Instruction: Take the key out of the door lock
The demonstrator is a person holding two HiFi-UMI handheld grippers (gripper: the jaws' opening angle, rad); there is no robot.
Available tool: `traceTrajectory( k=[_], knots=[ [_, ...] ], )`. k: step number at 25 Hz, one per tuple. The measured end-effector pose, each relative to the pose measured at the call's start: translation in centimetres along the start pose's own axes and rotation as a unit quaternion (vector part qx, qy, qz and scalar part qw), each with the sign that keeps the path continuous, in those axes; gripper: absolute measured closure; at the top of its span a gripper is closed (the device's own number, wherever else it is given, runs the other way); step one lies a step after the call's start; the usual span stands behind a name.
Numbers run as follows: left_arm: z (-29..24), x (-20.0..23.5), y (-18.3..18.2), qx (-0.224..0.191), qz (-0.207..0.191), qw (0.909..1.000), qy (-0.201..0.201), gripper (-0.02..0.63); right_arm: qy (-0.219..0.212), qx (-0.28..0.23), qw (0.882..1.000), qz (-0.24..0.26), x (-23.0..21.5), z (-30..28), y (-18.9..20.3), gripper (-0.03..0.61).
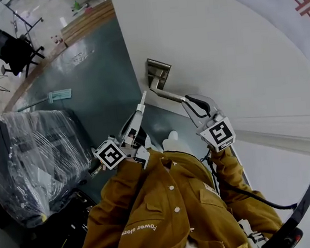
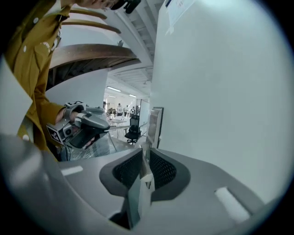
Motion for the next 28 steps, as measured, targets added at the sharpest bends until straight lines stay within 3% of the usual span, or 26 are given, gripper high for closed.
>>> traceTrajectory(
  k=[4, 6, 8, 12, 16, 21, 28],
  knots=[
    [-1.8, -3.9, -0.8, 0.026, -0.099, 0.9933, 0.053, 0.591, 0.037, -0.058, 0.996, -0.051, -0.3, 2.5, -3.4, 0.572],
    [-2.6, -5.4, -0.8, 0.037, -0.129, 0.9886, 0.068, 0.591, 0.054, -0.096, 0.992, -0.062, 0.0, 3.2, -5.4, 0.572],
    [-3.3, -6.8, -0.5, 0.048, -0.164, 0.9823, 0.077, 0.591, 0.067, -0.1, 0.991, -0.065, 0.5, 3.8, -6.3, 0.573],
    [-4.5, -9.3, 0.8, 0.071, -0.266, 0.9582, 0.08, 0.591, 0.098, -0.096, 0.986, -0.094, 0.6, 4.3, -6.1, 0.574],
    [-5.2, -10.2, 1.7, 0.086, -0.333, 0.9364, 0.072, 0.591, 0.125, -0.097, 0.98, -0.119, 0.5, 4.6, -5.5, 0.574],
    [-5.5, -10.8, 1.8, 0.097, -0.376, 0.9193, 0.063, 0.591, 0.133, -0.098, 0.978, -0.129, 0.3, 5.0, -5.3, 0.574],
    [-5.8, -11.0, 2.2, 0.102, -0.372, 0.9201, 0.071, 0.591, 0.136, -0.101, 0.977, -0.129, 0.3, 5.4, -5.6, 0.574]
  ],
)
Point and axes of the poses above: the fingertips, and each gripper's own axes: z backward along the fingers, x to its left, y out of its underside, the point moved 9 cm from there along z, backward along the fingers, and after that the axes turned 1 degree about z, right-handed, at the moved point
